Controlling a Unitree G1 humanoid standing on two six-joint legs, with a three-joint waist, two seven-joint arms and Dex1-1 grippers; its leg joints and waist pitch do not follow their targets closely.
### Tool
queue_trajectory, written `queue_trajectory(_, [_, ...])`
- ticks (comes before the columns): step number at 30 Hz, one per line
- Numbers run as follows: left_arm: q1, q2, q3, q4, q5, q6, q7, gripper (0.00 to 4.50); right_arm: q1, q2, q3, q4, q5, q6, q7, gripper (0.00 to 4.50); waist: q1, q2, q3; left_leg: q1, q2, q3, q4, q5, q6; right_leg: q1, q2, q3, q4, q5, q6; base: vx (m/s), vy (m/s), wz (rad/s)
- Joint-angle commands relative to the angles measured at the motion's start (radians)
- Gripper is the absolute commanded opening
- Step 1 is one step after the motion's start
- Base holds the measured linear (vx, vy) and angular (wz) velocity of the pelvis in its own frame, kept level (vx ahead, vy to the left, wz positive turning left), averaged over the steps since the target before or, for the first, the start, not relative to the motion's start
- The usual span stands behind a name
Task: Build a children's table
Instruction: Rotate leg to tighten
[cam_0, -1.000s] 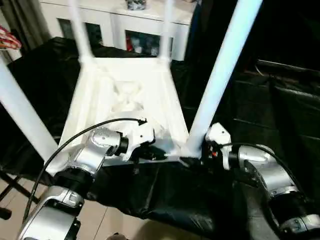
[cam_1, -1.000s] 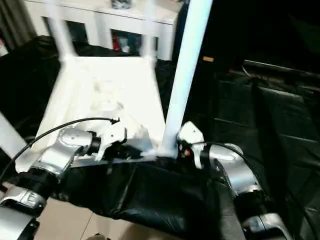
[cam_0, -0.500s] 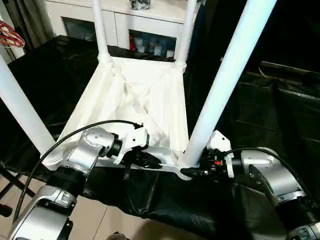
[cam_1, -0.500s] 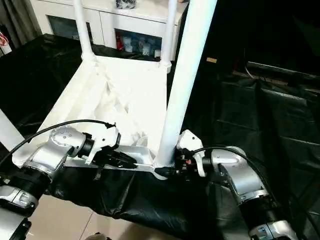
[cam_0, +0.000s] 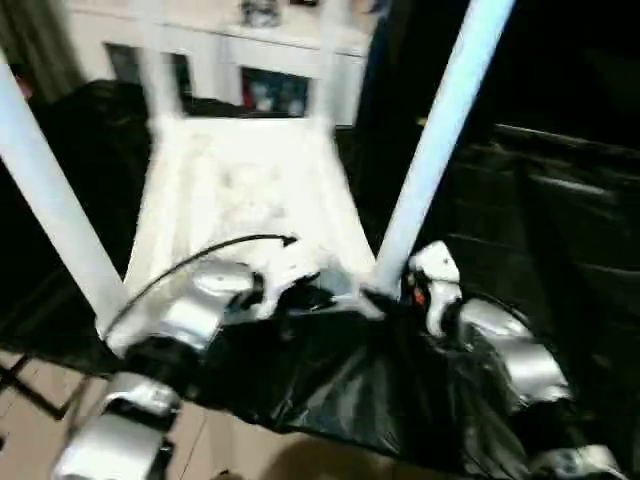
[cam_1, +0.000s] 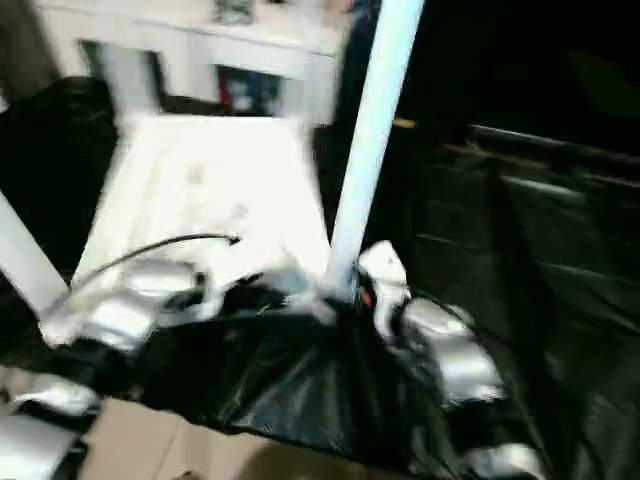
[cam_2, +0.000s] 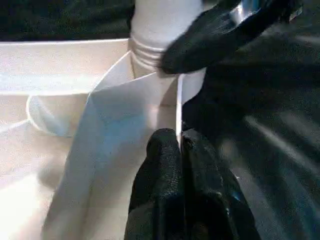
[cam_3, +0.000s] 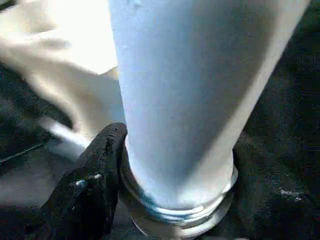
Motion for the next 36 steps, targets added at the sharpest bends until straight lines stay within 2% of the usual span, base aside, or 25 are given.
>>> queue_trajectory(1, [-0.031, -0.090, -0.052, -0.014, -0.011, 0.004, 0.030, 0.00, -0.021, 0.072, 0.081, 0.041, -0.017, 0.030, -0.044, 2.73, -0.001, 0.002, -0.046, 0.002, 0.019, -0.017, -0.077, -0.409, -0.027, 0.029, -0.059, 0.029, -0.105, -0.586, -0.073, 0.000, 0.000, 0.00])
queue_trajectory(3, [-0.037, -0.130, -0.060, -0.008, 0.009, 0.027, 0.095, 0.00, -0.059, 0.133, 0.055, 0.093, -0.017, 0.030, -0.139, 2.73, -0.011, 0.007, -0.048, 0.011, 0.017, -0.017, -0.074, -0.428, -0.026, 0.020, -0.055, 0.029, -0.109, -0.574, -0.082, 0.000, 0.000, 0.00])
queue_trajectory(4, [-0.039, -0.149, -0.064, -0.005, 0.023, 0.035, 0.127, 0.00, -0.080, 0.155, 0.060, 0.119, -0.028, 0.010, -0.164, 2.73, -0.011, 0.007, -0.049, 0.010, 0.017, -0.017, -0.074, -0.424, -0.023, 0.022, -0.054, 0.029, -0.108, -0.558, -0.086, 0.000, 0.000, 0.00])
queue_trajectory(5, [-0.039, -0.151, -0.065, -0.005, 0.024, 0.036, 0.129, 0.00, -0.082, 0.156, 0.061, 0.121, -0.029, 0.008, -0.165, 2.73, -0.016, 0.007, -0.047, 0.004, 0.018, -0.017, -0.077, -0.423, -0.020, 0.025, -0.051, 0.029, -0.104, -0.528, -0.094, 0.000, 0.000, 0.00])
queue_trajectory(7, [-0.039, -0.158, -0.065, -0.006, 0.029, 0.039, 0.138, 0.00, -0.090, 0.164, 0.065, 0.131, -0.036, -0.007, -0.169, 2.73, -0.014, 0.007, -0.049, 0.006, 0.018, -0.015, -0.076, -0.425, -0.012, 0.025, -0.051, 0.031, -0.103, -0.507, -0.098, 0.000, 0.000, 0.00])
queue_trajectory(9, [-0.034, -0.163, -0.064, -0.016, 0.033, 0.043, 0.136, 0.00, -0.105, 0.181, 0.067, 0.148, -0.043, -0.049, -0.148, 3.29, -0.014, 0.006, -0.050, 0.001, 0.019, -0.014, -0.077, -0.409, -0.007, 0.028, -0.052, 0.033, -0.097, -0.469, -0.112, 0.000, 0.000, 0.00])
queue_trajectory(11, [-0.031, -0.152, -0.069, -0.023, 0.034, 0.041, 0.127, 0.00, -0.104, 0.183, 0.061, 0.144, -0.030, -0.046, -0.121, 3.42, -0.014, 0.005, -0.049, -0.001, 0.020, -0.013, -0.078, -0.400, -0.004, 0.029, -0.050, 0.035, -0.095, -0.448, -0.120, 0.000, 0.000, 0.00])
queue_trajectory(16, [-0.008, -0.096, -0.071, -0.053, 0.020, 0.041, 0.061, 0.00, -0.079, 0.113, 0.089, 0.118, -0.041, -0.065, -0.047, 3.85, -0.012, 0.007, -0.053, -0.001, 0.021, -0.008, -0.076, -0.370, 0.004, 0.034, -0.050, 0.039, -0.085, -0.369, -0.149, 0.000, 0.000, 0.00])
queue_trajectory(17, [-0.008, -0.096, -0.071, -0.053, 0.020, 0.041, 0.061, 0.00, -0.079, 0.113, 0.089, 0.118, -0.041, -0.065, -0.047, 3.85, -0.011, 0.007, -0.054, -0.002, 0.022, -0.008, -0.076, -0.359, 0.006, 0.035, -0.050, 0.040, -0.083, -0.348, -0.156, 0.000, 0.000, 0.00])
queue_trajectory(18, [0.000, -0.073, -0.069, -0.063, 0.010, 0.034, 0.026, 0.00, -0.071, 0.080, 0.095, 0.106, -0.033, -0.066, 0.006, 3.85, -0.009, 0.007, -0.055, -0.001, 0.022, -0.005, -0.074, -0.331, 0.015, 0.038, -0.048, 0.041, -0.077, -0.288, -0.177, 0.000, 0.000, 0.00])
queue_trajectory(24, [0.018, -0.009, -0.062, -0.090, -0.031, -0.002, -0.100, 0.00, -0.045, -0.031, 0.122, 0.057, -0.010, -0.107, 0.245, 3.85, 0.001, 0.007, -0.058, -0.005, 0.023, 0.000, -0.069, -0.246, 0.051, 0.049, -0.048, 0.042, -0.064, -0.186, -0.211, 0.009, -0.003, 0.01])
queue_trajectory(27, [0.020, 0.015, -0.061, -0.092, -0.039, -0.028, -0.140, 0.00, -0.039, -0.067, 0.128, 0.032, 0.006, -0.104, 0.326, 3.85, 0.005, 0.008, -0.056, -0.002, 0.025, 0.000, -0.071, -0.257, 0.048, 0.048, -0.047, 0.040, -0.067, -0.209, -0.214, 0.000, 0.000, 0.00])
queue_trajectory(31, [0.019, 0.050, -0.049, -0.095, -0.063, -0.050, -0.200, 0.00, -0.019, -0.130, 0.154, -0.027, 0.039, -0.088, 0.458, 3.85, 0.017, 0.009, -0.052, 0.007, 0.028, 0.001, -0.073, -0.307, 0.037, 0.039, -0.048, 0.044, -0.071, -0.261, -0.208, 0.000, 0.000, 0.00])
queue_trajectory(34, [0.017, 0.070, -0.043, -0.095, -0.078, -0.055, -0.232, 0.00, -0.006, -0.159, 0.166, -0.060, 0.058, -0.073, 0.524, 3.85, 0.020, 0.010, -0.051, 0.006, 0.029, -0.001, -0.075, -0.320, 0.028, 0.041, -0.047, 0.043, -0.070, -0.276, -0.206, 0.000, 0.000, 0.00])
queue_trajectory(36, [0.015, 0.104, -0.035, -0.093, -0.096, -0.059, -0.293, 0.00, 0.017, -0.196, 0.185, -0.106, 0.072, -0.075, 0.602, 3.85, 0.027, 0.009, -0.053, 0.004, 0.030, 0.001, -0.073, -0.301, 0.033, 0.043, -0.048, 0.044, -0.066, -0.250, -0.206, 0.000, 0.000, 0.00])
